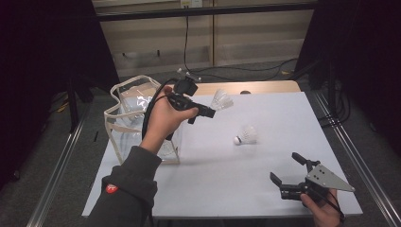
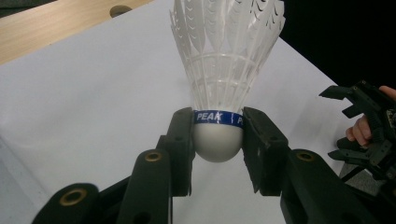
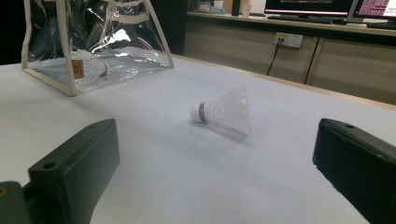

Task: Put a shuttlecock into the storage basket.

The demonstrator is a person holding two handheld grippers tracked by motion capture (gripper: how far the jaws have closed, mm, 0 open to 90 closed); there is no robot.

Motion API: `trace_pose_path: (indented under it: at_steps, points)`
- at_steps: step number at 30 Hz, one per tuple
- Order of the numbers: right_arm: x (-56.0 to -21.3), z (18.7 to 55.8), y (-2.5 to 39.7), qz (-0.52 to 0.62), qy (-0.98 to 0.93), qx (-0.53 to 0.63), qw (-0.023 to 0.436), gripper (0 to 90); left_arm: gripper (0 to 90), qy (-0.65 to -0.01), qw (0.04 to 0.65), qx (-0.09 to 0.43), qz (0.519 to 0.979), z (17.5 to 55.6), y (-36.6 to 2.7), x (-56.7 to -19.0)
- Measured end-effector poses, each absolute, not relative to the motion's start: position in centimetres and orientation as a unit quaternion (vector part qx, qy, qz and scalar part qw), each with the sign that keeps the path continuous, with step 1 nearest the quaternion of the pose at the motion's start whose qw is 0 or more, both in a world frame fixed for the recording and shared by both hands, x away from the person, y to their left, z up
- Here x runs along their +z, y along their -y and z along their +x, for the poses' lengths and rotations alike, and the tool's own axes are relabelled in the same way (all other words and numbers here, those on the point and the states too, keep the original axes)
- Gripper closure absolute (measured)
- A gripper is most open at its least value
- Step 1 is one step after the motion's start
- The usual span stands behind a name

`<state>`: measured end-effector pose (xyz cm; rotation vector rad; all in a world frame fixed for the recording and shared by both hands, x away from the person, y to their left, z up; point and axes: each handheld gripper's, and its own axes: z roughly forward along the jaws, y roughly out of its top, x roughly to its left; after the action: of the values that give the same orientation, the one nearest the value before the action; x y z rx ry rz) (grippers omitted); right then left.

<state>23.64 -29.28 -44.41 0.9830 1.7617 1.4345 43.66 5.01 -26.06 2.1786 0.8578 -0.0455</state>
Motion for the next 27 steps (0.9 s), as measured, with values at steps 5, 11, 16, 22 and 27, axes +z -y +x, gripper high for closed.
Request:
trace_pose_path:
  at_steps: [5,11,16,22,27]
  points:
    - [-44.4,23.6,29.3,0.376,-0.673,0.547,0.327,0.5,65.2,-0.34,0.391,-0.017,0.855,43.8,-5.3,-25.7]
    - [-44.4,23.6,29.3,0.377,-0.671,0.549,0.326,0.5,65.2,-0.343,0.39,-0.016,0.854,44.0,-5.5,-25.4]
    - [-44.4,23.6,29.3,0.376,-0.671,0.549,0.327,0.5,65.2,-0.346,0.39,-0.013,0.853,44.1,-5.8,-25.1]
    - [-44.4,23.6,29.2,0.377,-0.671,0.549,0.326,0.5,65.2,-0.349,0.391,-0.011,0.851,44.2,-6.0,-24.8]
    - [-44.4,23.6,29.3,0.377,-0.671,0.548,0.326,0.5,65.2,-0.353,0.392,-0.01,0.85,44.3,-6.3,-24.7]
